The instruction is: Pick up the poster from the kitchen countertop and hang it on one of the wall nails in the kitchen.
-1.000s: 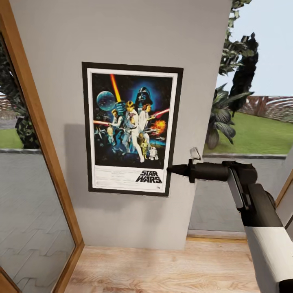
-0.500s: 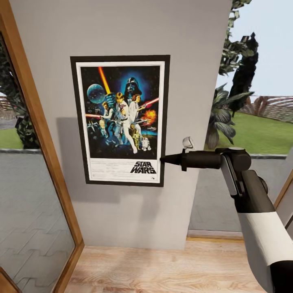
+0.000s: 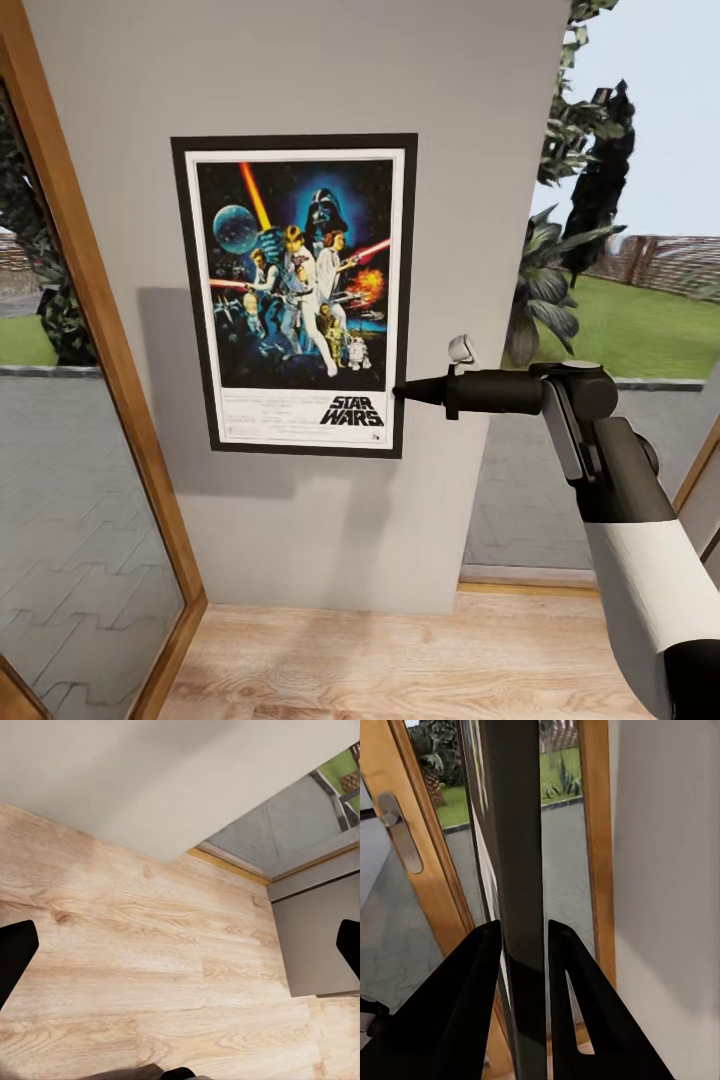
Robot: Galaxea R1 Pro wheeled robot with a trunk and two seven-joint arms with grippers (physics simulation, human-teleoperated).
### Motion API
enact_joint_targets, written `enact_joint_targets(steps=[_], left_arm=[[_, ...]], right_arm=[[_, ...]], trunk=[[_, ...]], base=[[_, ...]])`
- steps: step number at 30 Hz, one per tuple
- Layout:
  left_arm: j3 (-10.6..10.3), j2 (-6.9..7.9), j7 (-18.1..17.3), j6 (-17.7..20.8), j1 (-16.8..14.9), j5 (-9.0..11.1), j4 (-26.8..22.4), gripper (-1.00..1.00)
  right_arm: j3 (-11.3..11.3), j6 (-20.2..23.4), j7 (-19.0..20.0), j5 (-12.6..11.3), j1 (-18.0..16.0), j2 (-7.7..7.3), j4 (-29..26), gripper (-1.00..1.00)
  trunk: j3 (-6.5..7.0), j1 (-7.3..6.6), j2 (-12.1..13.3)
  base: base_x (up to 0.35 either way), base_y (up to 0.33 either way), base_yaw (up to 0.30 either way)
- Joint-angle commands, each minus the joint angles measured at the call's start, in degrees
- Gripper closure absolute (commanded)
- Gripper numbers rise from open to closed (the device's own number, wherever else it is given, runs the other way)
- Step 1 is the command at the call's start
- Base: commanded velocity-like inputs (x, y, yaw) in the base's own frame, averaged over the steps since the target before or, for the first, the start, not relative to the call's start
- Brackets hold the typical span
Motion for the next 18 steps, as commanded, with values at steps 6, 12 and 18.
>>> enact_joint_targets(steps=[6,12,18], left_arm=[[0.45,0.01,-0.06,-0.58,-0.03,-0.61,0.04,-1.00],[0.45,0.06,-0.06,-0.58,-0.02,-0.61,0.04,-1.00],[0.45,0.07,-0.06,-0.58,-0.02,-0.61,0.04,-1.00]], right_arm=[[0.15,0.30,-0.01,-0.36,-0.03,-0.04,-0.16,1.00],[0.16,0.19,0.00,-0.36,-0.14,-0.04,-0.25,1.00],[0.15,0.24,0.03,-0.36,-2.22,-0.04,-0.27,1.00]], trunk=[[-0.02,0.02,-0.04],[-0.02,0.02,-0.04],[-0.02,0.02,-0.04]], base=[[0.000,0.000,0.000],[0.000,0.000,0.000],[0.000,0.000,0.000]])
